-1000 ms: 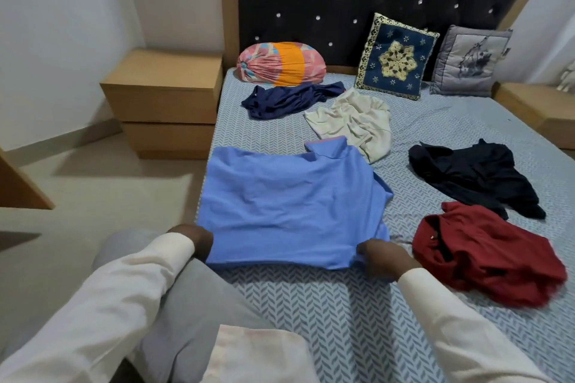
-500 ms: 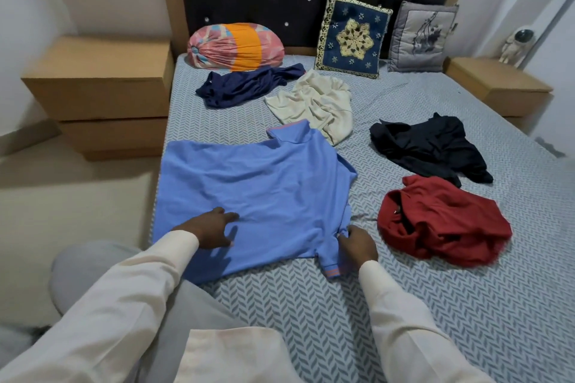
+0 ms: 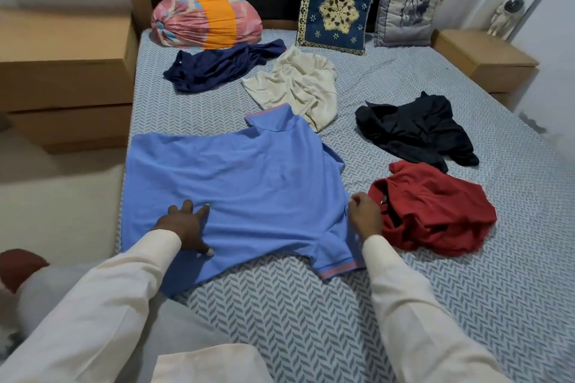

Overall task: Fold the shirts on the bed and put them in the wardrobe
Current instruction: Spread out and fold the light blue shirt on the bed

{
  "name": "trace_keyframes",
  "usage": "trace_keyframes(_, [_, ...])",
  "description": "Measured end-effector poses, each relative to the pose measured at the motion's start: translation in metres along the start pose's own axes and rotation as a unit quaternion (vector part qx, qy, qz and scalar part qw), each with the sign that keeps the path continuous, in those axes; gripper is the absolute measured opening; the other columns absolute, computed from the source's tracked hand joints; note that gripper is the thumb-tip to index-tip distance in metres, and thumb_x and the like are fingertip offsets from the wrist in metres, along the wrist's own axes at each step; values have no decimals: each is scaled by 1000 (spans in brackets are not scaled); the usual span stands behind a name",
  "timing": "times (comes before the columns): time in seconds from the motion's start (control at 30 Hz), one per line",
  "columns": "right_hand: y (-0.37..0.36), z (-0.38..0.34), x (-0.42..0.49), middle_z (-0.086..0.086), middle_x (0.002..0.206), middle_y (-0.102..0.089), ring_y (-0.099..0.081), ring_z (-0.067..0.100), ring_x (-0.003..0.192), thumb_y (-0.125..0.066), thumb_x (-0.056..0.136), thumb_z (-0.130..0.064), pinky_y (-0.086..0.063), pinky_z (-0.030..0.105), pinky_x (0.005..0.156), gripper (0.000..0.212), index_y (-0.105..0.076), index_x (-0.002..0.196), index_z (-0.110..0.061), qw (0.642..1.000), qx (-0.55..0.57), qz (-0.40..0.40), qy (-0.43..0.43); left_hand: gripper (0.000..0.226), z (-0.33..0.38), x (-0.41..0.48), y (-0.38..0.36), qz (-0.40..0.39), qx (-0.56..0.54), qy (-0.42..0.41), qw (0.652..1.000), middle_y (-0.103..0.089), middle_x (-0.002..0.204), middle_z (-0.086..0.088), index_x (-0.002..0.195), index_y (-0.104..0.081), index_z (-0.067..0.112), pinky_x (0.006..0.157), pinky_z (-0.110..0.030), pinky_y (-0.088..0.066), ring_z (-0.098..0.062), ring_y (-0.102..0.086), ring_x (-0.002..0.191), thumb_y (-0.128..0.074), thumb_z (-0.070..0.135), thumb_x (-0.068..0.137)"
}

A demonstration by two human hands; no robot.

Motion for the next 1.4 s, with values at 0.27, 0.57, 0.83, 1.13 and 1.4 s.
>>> trace_keyframes(0.27, [-25,-16,39,10,71,-59,-63,32,81,-58,85,-23,-41,33,65,22,-54,67,-12,992,-23,-98,-76,75,24,36,40,126,-83,-11,988,-31,150,-13,150,-32,24,109,-48,-37,-36,-32,138,-51,65,90])
trace_keyframes(0.57, [17,14,59,16,112,-63,-59,37,103,-56,87,-28,-42,39,81,20,-57,99,-12,995,9,48,-87,96,26,75,37,57,-71,11,996,20,164,-4,156,9,38,115,-64,-11,-37,12,151,-39,81,84])
trace_keyframes(0.83, [-16,-36,147,8,89,-56,-57,25,86,-76,78,-31,-42,36,72,31,-53,92,-16,993,-8,-116,-17,126,18,87,53,43,-75,30,996,18,164,-3,155,14,37,114,-60,-20,-35,6,151,-58,88,64])
trace_keyframes(1.13, [-3,-48,162,13,122,-61,-53,38,119,-57,82,-42,-33,51,101,38,-53,112,-20,994,-27,24,-103,141,13,99,72,42,-24,38,998,10,165,-5,155,15,37,109,-57,-30,-37,2,150,-59,94,49])
trace_keyframes(1.4, [-32,-85,189,13,119,-62,-54,37,118,-60,78,-22,-28,54,107,31,-64,108,-19,980,-167,37,-103,90,-14,120,89,126,-89,-36,987,-29,149,-5,153,-23,34,100,-46,-43,-34,-34,133,-58,73,79])
Point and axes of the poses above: each hand's wrist, its own x-axis towards the middle knuckle, its own y-axis out of the back of the hand, z = x × y, the point moved 5 cm from there along x, towards the middle knuckle
